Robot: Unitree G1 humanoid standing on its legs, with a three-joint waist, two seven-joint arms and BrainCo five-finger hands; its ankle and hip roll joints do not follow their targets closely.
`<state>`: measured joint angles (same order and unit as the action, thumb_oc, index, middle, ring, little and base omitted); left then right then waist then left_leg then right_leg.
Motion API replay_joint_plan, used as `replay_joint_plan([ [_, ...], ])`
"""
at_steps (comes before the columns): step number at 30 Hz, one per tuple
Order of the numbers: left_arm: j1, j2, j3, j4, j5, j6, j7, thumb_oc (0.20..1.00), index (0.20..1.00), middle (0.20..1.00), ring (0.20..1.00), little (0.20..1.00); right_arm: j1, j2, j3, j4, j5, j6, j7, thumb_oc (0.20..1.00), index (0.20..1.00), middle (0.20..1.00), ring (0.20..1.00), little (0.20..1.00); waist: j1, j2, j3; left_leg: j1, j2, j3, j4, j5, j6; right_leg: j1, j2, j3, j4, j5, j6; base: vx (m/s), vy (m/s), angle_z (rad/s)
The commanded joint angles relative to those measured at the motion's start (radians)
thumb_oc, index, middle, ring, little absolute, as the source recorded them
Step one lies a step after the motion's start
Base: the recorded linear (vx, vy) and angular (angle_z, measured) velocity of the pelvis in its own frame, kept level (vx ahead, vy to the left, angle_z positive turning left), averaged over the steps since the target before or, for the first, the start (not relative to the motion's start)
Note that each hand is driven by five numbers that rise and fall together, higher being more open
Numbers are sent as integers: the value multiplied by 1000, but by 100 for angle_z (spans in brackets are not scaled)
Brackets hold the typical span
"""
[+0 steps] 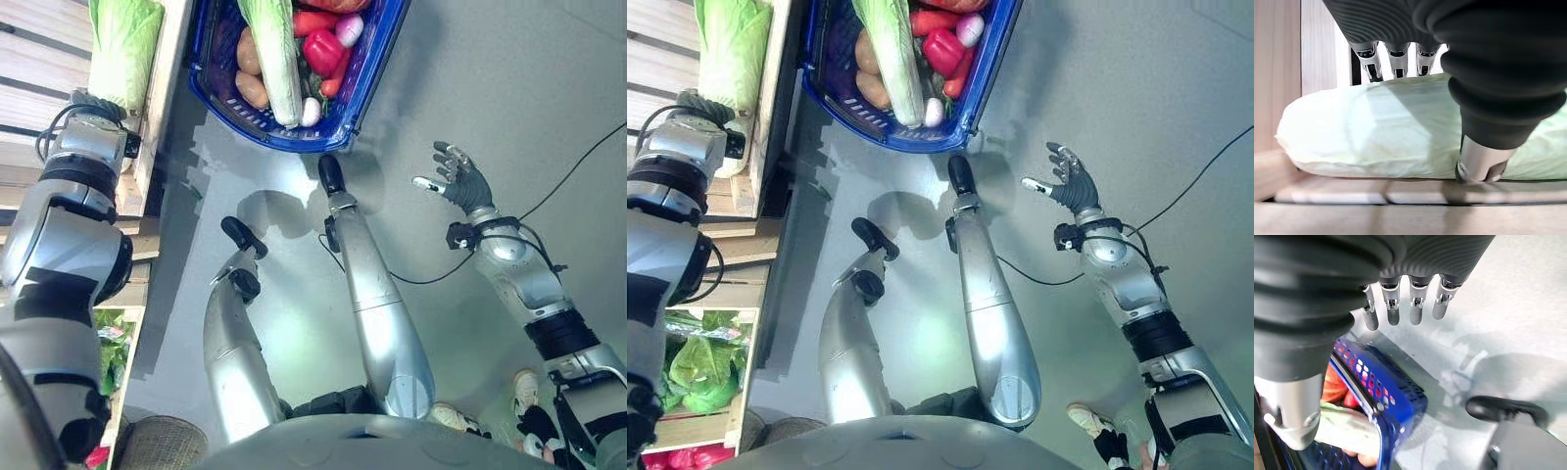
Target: Pick up fruits and vegetables into the basket
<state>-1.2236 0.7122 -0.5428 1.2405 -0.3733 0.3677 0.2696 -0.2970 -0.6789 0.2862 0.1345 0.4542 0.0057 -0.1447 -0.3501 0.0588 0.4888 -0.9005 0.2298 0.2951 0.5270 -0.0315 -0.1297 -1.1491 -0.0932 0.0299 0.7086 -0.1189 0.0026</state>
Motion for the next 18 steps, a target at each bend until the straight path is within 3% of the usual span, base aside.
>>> replay_joint_plan([
  [1, 135, -183, 105, -71, -182, -67, -117, 200, 200, 200, 200, 200, -25, 49, -41, -89, 28, -42, 7, 1000, 1000, 1000, 1000, 1000, -27, -70, 31, 25, -15, 39, 58, -82, 21, 84, 48, 6, -19, -47, 26, -16, 49, 18],
  [8, 248, -195, 180, -189, -164, -141, -1, 200, 200, 200, 200, 200, -6, 53, -75, -184, -23, -100, 55, 1000, 1000, 1000, 1000, 1000, -6, -53, 31, 117, -27, 45, 28, -78, 25, 171, 24, -4, -43, -54, 25, -14, 64, 5],
  [11, 298, -182, 205, -230, -139, -204, 44, 200, 200, 200, 200, 200, -14, 44, -77, -226, -30, -137, 89, 1000, 1000, 1000, 1000, 1000, 12, -47, 31, 169, -33, 46, 11, -74, 24, 226, 5, -19, -63, -54, 26, -9, 51, 2],
  [18, 408, -169, 247, -373, -69, -327, 106, 200, 200, 200, 200, 200, -36, 56, -92, -330, 7, -127, 174, 1000, 1000, 1000, 1000, 1000, 53, -30, 31, 276, -51, 37, -17, -75, 25, 339, -31, -52, -92, -58, 26, -2, 46, 17],
])
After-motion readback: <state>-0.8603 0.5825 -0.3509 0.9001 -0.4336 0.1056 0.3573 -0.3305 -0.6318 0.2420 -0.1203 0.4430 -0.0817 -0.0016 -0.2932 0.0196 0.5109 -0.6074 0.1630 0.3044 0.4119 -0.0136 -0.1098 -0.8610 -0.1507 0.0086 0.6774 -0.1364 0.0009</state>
